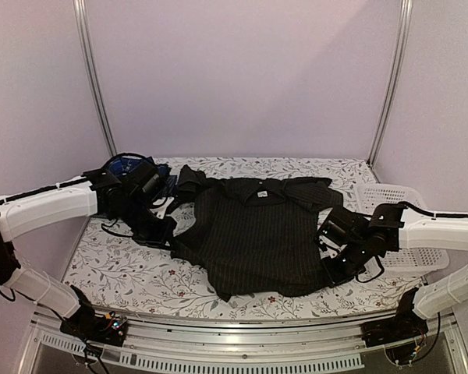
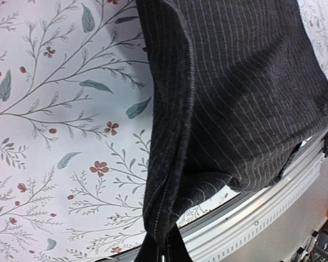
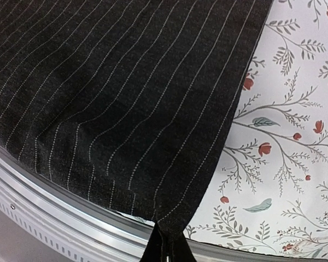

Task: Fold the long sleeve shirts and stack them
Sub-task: Smooth out the crumpled shirt at the center of the board.

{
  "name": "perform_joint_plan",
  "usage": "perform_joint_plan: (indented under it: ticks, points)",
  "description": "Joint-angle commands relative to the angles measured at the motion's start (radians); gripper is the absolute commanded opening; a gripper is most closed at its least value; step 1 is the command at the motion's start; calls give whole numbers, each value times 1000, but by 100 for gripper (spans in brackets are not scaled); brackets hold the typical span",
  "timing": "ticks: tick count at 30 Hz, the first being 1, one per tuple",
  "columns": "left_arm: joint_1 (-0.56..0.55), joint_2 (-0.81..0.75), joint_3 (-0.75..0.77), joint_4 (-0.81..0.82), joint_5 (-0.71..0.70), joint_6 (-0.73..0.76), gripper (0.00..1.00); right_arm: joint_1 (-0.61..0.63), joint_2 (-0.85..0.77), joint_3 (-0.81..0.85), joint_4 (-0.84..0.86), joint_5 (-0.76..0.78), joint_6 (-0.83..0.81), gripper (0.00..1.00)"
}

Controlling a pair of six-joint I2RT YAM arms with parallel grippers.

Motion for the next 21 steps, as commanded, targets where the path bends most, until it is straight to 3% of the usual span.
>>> perform_joint_plan:
  ticks: [1,10,21]
  points:
    - [30,40,77,-125,-89,67,0,11,-37,-23,-10,-43,46,0]
    - [86,30,128,-223,-107,85,0,18,-33,-62,-14,-21,57,0]
    - [104,-146,-32,-51,473,-37,0,5,-59,177,-136,-83,41,2]
